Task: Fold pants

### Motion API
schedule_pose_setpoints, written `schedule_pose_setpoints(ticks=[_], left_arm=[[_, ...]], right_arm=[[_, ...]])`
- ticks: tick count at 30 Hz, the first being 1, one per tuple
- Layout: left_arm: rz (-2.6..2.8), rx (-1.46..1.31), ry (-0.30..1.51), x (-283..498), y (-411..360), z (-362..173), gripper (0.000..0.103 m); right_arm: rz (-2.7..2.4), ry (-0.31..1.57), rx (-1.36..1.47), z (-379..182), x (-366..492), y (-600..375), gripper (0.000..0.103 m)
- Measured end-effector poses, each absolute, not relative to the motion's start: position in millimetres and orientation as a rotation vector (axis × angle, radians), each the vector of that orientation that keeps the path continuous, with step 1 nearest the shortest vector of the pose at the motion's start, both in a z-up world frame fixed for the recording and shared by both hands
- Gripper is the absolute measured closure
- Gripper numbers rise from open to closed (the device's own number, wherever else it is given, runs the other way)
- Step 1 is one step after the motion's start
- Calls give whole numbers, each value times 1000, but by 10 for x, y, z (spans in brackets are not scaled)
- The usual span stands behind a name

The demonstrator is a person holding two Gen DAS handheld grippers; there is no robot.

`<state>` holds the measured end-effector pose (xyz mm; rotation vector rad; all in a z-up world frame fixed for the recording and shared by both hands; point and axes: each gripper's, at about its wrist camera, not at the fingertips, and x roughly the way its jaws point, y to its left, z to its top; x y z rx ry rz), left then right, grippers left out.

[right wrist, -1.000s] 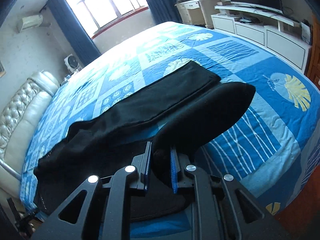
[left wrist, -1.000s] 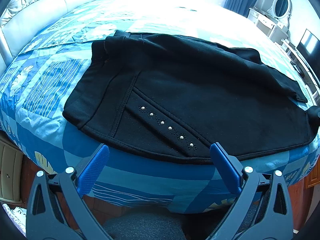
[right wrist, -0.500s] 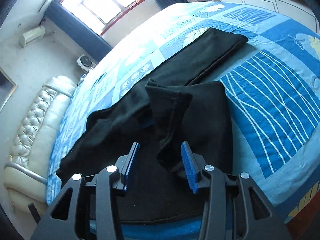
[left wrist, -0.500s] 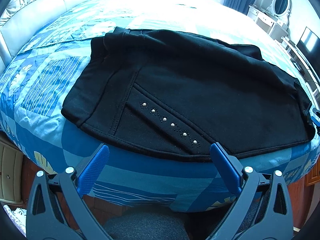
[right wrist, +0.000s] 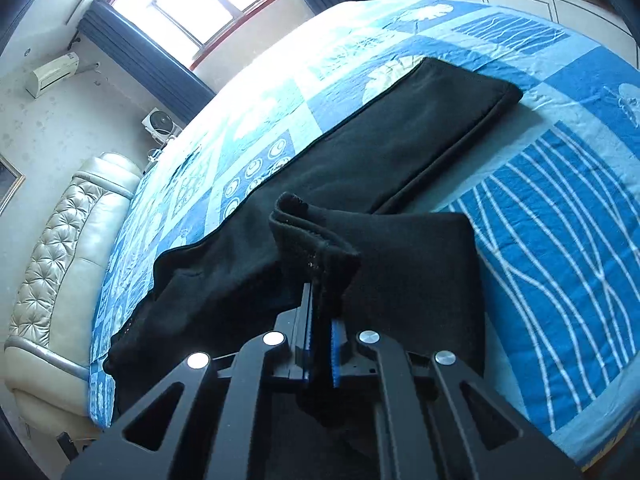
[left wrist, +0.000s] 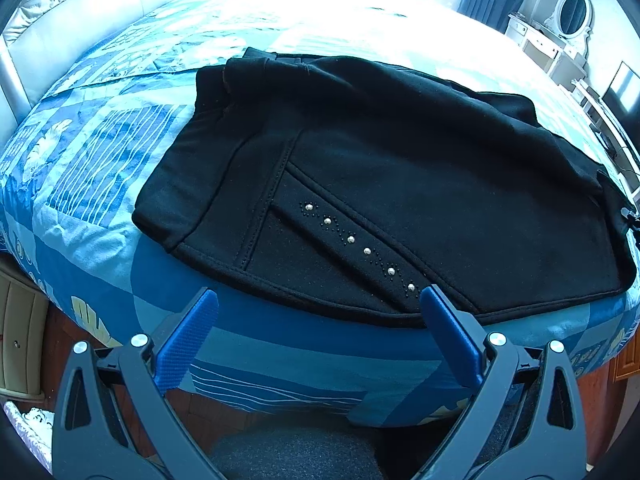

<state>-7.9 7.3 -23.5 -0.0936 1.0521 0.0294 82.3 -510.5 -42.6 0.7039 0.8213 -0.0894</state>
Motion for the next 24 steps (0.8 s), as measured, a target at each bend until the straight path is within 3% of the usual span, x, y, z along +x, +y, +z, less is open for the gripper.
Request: schedule_pose_setpoints(ticks=[6,11,16,24], left_arm=[[36,-94,1030,-64,102,-218,2],[28,-65,1028,-39,42,-260,2],[14,-75,1040,-5,-4,-302,2],[-7,-81,1066,60,-25,-314,2]], right_arm=[[-275,759,589,-127,375,-5733,96],[-427,823,640,-461,15,-6398,96],[-433,819,872,-971,-324,-6763,96],[-452,736,976,-992,-511,-6758,96]])
